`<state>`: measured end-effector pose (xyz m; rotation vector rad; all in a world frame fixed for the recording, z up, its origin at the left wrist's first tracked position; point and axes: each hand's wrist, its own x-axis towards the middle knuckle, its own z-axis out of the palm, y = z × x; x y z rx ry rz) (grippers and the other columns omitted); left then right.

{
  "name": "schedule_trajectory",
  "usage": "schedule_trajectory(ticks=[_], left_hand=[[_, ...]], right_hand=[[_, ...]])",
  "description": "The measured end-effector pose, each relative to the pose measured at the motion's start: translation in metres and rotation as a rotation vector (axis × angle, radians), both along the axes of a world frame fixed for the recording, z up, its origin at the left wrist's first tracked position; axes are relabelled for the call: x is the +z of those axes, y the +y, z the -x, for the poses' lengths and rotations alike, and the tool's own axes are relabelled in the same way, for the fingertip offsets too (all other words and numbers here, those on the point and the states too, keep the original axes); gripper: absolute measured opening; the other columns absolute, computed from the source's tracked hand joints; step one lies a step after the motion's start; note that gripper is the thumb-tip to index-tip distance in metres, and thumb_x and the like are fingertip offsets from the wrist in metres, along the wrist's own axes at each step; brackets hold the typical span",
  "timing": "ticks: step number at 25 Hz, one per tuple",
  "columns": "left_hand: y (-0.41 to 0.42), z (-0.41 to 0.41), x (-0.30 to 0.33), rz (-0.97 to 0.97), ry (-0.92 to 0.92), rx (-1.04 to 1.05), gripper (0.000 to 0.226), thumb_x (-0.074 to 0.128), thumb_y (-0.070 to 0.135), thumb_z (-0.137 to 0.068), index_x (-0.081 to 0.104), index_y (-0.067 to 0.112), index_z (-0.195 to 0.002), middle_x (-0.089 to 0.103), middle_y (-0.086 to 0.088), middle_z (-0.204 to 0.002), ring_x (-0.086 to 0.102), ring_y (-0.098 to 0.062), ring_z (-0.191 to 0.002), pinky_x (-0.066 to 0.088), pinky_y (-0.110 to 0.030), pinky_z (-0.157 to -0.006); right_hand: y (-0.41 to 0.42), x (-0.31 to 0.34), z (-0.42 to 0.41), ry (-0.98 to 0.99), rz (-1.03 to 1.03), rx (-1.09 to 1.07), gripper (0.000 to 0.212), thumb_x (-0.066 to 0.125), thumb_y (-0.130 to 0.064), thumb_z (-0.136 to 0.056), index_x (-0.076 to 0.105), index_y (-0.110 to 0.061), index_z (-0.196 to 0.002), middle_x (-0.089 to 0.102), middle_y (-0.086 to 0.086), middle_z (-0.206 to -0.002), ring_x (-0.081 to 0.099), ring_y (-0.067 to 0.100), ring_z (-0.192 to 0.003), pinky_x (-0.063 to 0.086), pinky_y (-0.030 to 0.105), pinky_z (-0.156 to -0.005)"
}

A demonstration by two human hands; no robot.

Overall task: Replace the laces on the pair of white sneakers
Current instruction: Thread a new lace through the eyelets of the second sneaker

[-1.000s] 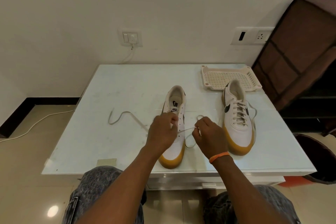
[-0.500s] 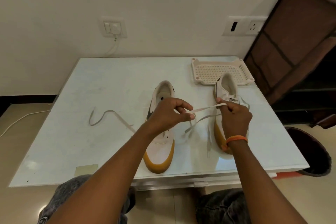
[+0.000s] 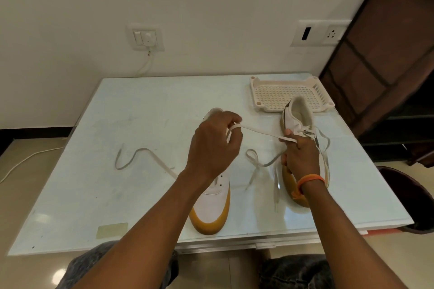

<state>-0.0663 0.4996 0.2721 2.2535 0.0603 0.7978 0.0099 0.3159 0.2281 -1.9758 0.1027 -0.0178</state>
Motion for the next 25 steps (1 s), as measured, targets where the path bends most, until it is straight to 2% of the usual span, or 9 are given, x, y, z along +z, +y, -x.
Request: schedule_trajectory(ticks=[2,5,7,11,14,16,20,22,25], left_hand=[[-0.003,0.001,0.001,0.139,0.175,-0.16,0.012,0.063,0.019,-0.088,0.071,0.018,-0.097,0.068,0.01,-0.087,0.063,-0.002,-0.077,0.052,-0.019,-0.068],[-0.004,0.004,0.002,0.278,0.64,-0.438,0.017,0.077,0.021,-0.083,0.072,0.014,-0.098,0.068,0.006,-0.082,0.062,0.001,-0.06,0.048,-0.017,-0.053],[-0.005,0.005,0.001,0.283,0.777,-0.517,0.024,0.08,0.027,-0.08,0.072,0.012,-0.097,0.069,0.002,-0.081,0.06,0.001,-0.055,0.047,-0.016,-0.05],[-0.007,0.004,0.0,0.364,0.735,-0.495,0.019,0.072,0.028,-0.087,0.071,0.01,-0.092,0.069,0.002,-0.081,0.059,0.0,-0.055,0.045,-0.014,-0.049],[-0.009,0.003,-0.006,0.339,0.749,-0.451,0.02,0.07,0.027,-0.088,0.07,0.007,-0.091,0.07,-0.003,-0.087,0.059,-0.002,-0.057,0.046,-0.015,-0.051],[-0.015,0.003,-0.011,0.359,0.69,-0.361,0.022,0.071,0.032,-0.088,0.07,0.01,-0.092,0.069,0.001,-0.09,0.061,-0.006,-0.063,0.049,-0.016,-0.052],[-0.029,0.001,-0.012,0.424,0.528,-0.195,0.022,0.074,0.035,-0.084,0.07,0.019,-0.098,0.067,0.011,-0.094,0.06,-0.003,-0.059,0.048,-0.014,-0.049],[-0.029,-0.001,-0.014,0.412,0.484,-0.194,0.02,0.077,0.034,-0.081,0.072,0.02,-0.095,0.068,0.01,-0.092,0.059,0.003,-0.059,0.045,-0.012,-0.047],[-0.028,-0.001,-0.02,0.409,0.466,-0.211,0.011,0.077,0.028,-0.082,0.072,0.019,-0.087,0.068,0.009,-0.084,0.059,0.006,-0.06,0.044,-0.012,-0.047]], right_hand=[[0.007,0.001,0.002,0.021,-0.061,0.046,0.028,0.046,-0.026,-0.102,0.067,-0.014,-0.089,0.055,0.01,-0.049,0.048,0.016,-0.04,0.037,0.021,-0.036],[0.009,-0.002,0.001,0.007,-0.075,0.09,0.028,0.05,-0.027,-0.1,0.062,-0.01,-0.082,0.058,0.01,-0.055,0.052,0.02,-0.044,0.041,0.026,-0.04],[0.007,-0.004,-0.001,-0.016,-0.036,0.104,0.028,0.055,-0.03,-0.098,0.06,-0.007,-0.083,0.061,0.011,-0.062,0.057,0.019,-0.047,0.044,0.028,-0.043],[0.003,-0.004,-0.005,-0.014,-0.046,0.1,0.019,0.06,-0.025,-0.095,0.062,-0.007,-0.087,0.066,0.009,-0.071,0.061,0.018,-0.057,0.05,0.03,-0.047],[-0.001,-0.004,-0.008,-0.034,-0.034,0.122,0.011,0.059,-0.013,-0.095,0.068,-0.012,-0.09,0.069,0.007,-0.075,0.062,0.016,-0.061,0.05,0.019,-0.046],[0.0,-0.005,-0.008,-0.124,0.048,0.155,0.013,0.059,-0.007,-0.094,0.072,-0.011,-0.095,0.07,0.005,-0.079,0.062,0.012,-0.062,0.049,0.014,-0.049],[0.014,-0.005,0.004,-0.37,0.205,0.322,0.019,0.067,-0.003,-0.087,0.075,-0.008,-0.103,0.074,0.006,-0.09,0.063,0.011,-0.072,0.057,0.035,-0.067],[0.02,-0.005,0.01,-0.457,0.287,0.389,0.027,0.066,0.003,-0.083,0.074,-0.007,-0.106,0.075,0.008,-0.092,0.062,0.01,-0.076,0.058,0.038,-0.069],[0.022,-0.007,0.011,-0.458,0.283,0.39,0.027,0.064,0.001,-0.085,0.073,-0.008,-0.109,0.075,0.008,-0.093,0.065,0.015,-0.075,0.058,0.042,-0.067]])
